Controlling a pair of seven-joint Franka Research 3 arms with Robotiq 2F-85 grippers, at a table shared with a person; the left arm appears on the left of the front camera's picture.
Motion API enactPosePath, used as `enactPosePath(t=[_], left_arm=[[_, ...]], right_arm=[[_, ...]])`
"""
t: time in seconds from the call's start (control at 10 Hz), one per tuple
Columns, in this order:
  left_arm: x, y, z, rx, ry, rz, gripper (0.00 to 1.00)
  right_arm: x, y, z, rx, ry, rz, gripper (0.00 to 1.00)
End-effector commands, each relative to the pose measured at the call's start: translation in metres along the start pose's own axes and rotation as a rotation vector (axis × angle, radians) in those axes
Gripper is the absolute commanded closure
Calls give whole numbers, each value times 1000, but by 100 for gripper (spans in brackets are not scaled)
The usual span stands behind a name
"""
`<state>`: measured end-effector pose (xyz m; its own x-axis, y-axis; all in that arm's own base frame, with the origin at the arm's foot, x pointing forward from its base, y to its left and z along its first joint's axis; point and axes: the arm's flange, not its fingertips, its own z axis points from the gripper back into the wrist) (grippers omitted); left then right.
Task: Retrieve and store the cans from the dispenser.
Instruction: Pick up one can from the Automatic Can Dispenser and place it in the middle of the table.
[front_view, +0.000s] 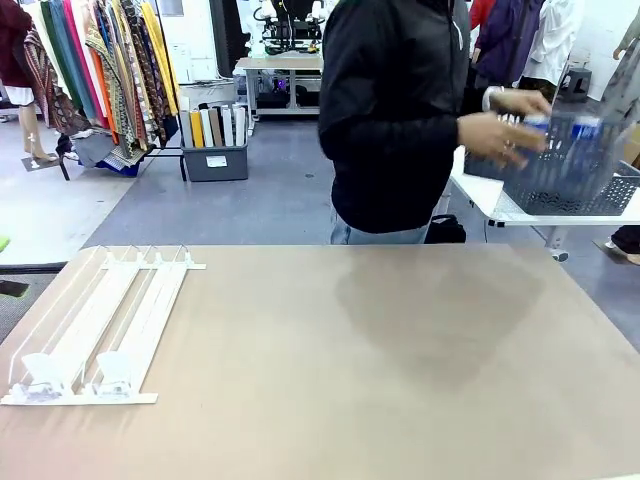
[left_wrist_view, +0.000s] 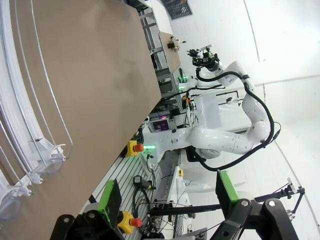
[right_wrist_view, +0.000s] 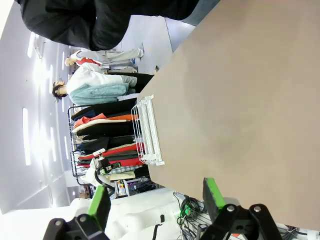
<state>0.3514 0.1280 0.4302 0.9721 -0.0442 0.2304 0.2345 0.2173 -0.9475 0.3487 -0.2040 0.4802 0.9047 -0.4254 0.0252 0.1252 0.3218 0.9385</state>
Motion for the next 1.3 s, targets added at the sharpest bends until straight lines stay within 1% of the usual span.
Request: enactPosePath(t=[0.0, 1.2], left_arm=[[-2, -2, 1, -14, -3, -5, 0], [-2, -2, 1, -14, -3, -5, 0]], right_arm=[[0, 3, 1, 4, 6, 15, 0], [0, 3, 1, 4, 6, 15, 0]])
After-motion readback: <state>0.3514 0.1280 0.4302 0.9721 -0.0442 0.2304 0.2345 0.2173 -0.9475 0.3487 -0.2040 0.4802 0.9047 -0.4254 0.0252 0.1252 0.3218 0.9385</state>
